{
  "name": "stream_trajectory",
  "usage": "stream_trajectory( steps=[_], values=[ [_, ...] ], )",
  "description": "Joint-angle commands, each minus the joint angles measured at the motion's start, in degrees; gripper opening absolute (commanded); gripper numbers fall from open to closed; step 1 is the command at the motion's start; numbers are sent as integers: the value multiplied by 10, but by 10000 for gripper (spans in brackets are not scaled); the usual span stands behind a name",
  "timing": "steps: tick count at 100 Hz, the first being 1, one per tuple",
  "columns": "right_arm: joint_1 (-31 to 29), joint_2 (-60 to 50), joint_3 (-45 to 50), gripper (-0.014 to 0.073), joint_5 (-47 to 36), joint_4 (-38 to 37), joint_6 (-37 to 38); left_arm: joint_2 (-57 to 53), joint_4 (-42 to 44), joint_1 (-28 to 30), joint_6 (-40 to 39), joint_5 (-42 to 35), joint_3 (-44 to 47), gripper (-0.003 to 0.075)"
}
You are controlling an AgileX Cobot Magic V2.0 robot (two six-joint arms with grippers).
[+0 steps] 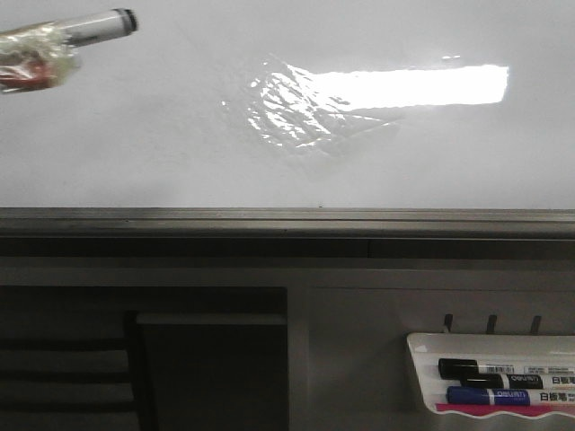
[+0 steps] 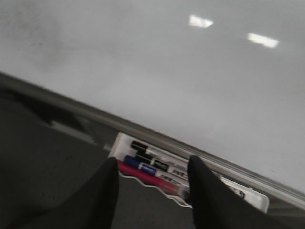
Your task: Write number 7 on whiteboard
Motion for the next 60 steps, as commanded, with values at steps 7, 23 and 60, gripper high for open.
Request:
stream_trajectory(
  steps=[7,23,60],
  values=[
    [59,54,-34,279,-27,93,-138,14,-75,-49,76,-42,-20,-20],
    [107,97,-44,279,-23,194,-264,40,-76,-104,124,-69,-20,-20],
    [117,143,-42,281,25,435,-567,62,-78,-201,182,-166,-22,-20]
  ],
)
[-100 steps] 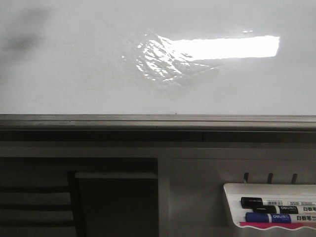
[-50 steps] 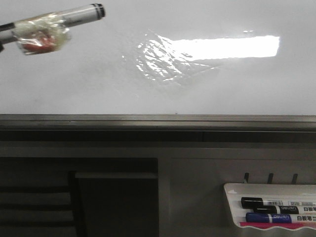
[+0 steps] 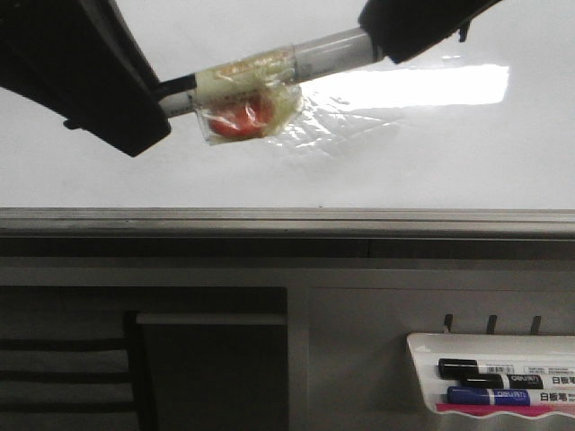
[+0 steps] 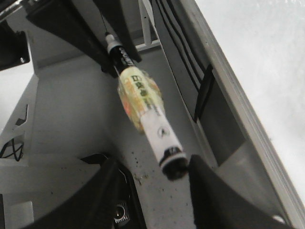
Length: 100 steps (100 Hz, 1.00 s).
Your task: Write number 7 on whiteboard
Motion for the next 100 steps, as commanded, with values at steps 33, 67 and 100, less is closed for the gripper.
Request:
stream_trajectory(
  steps=[33,67,100],
  values=[
    [-1,28,-19,281,-9,76,-99,-10,-23,-31,8,-71,-21,-20],
    [-1,32,-19,279,-11,78,-99,-10,-23,-31,8,-71,-21,-20],
    [-1,32,-19,279,-10,96,-99,-10,-20,-31,8,-71,-21,-20]
  ],
)
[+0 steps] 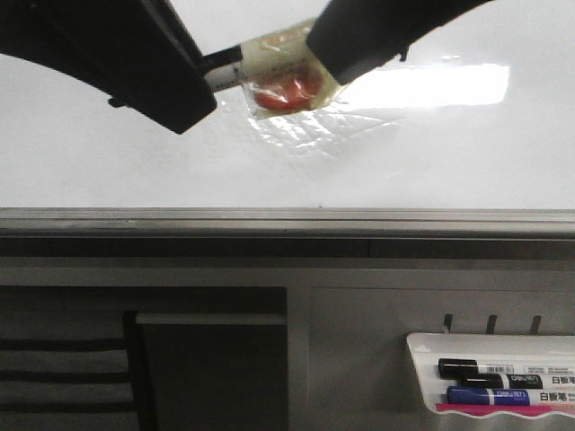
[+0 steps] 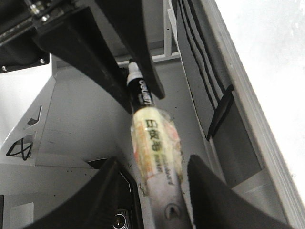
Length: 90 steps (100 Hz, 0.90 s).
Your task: Write number 7 on whiteboard
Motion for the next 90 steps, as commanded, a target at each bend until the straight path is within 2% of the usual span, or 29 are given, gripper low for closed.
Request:
stream_trajectory(
  steps=[1,23,61,78,83,90],
  values=[
    [-1,-10,-19,279,-10,36,-9,-11,-14,-5,-4,-30,-20,-20],
    [-1,-10,-19,270,-10,37,-9,-11,-14,-5,-4,-30,-20,-20],
    [-1,-10,-19,-46,-21,37,-9,-11,-14,-5,-4,-30,-20,-20],
    [-1,-10,-19,-64,-21,37,-9,-11,-14,-5,-4,-29,-20,-15],
    [-1,-10,-19,-64,-21,36,-9,-11,-13,-5,-4,-29,-20,17],
    [-1,-10,-19,-64,-21,30,-9,-11,-9,-5,-4,-30,-20,115]
  ],
)
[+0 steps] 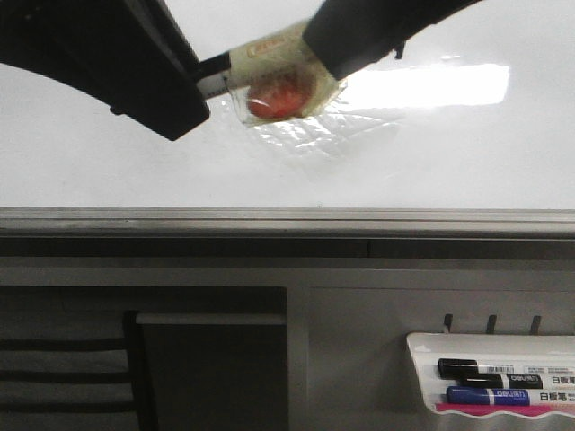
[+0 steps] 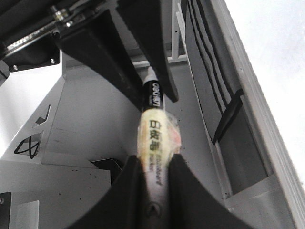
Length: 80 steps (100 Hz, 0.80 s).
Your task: Write number 7 on whiteboard
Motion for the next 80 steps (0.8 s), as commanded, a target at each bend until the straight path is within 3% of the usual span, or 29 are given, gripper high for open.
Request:
stream_trajectory(
  steps=[1,10,20,40,61,74,80],
  values=[
    [-1,-10,-19,-64,-31,21,5,-14,-22,-5,-20,-33,-20,141],
    [-1,-16,-25,-62,-29,4,10,-24,6,-4,-29,-34,-21,302],
    [-1,-25,-41,-56,-40,-37,57,-49,35,10,-68,-38,-21,389],
    [-1,-30,-87,-43,-55,-180,215,-107,36,72,-123,-32,-21,388],
    [-1,-30,-120,-43,-76,-247,362,-154,36,163,-205,12,-16,388],
    [-1,-29,-120,-43,-81,-321,502,-177,33,210,-216,15,8,388],
    [-1,-27,-105,-43,-103,-329,524,-183,33,225,-216,3,16,388]
  ],
)
